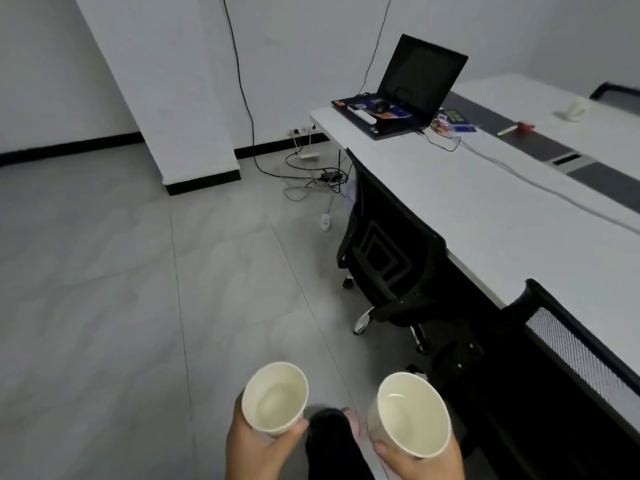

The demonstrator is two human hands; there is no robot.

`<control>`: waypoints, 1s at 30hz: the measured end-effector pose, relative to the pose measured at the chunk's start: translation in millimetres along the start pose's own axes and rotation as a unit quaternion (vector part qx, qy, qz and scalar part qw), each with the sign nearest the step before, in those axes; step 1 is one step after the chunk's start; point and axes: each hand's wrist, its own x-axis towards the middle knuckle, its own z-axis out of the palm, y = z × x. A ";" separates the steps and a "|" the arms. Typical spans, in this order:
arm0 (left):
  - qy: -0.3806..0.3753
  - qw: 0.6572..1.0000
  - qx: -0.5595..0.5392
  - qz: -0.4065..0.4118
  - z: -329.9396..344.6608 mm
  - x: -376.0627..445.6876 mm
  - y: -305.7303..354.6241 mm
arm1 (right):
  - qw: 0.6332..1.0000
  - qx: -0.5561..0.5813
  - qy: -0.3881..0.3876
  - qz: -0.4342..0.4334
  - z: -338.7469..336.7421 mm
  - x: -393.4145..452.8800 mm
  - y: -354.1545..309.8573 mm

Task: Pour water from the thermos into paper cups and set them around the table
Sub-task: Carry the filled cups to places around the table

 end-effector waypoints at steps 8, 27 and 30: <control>-0.093 0.994 0.020 0.058 139.7 155.8 79.9 | 0.988 0.017 0.154 0.004 -30.5 196.8 -43.5; -0.534 0.839 0.070 0.079 556.7 385.8 172.8 | 0.826 0.034 0.550 0.119 -102.4 422.1 -31.0; -0.559 0.821 0.094 0.071 616.2 399.1 160.1 | 0.796 0.022 0.589 0.137 -112.8 445.6 -29.3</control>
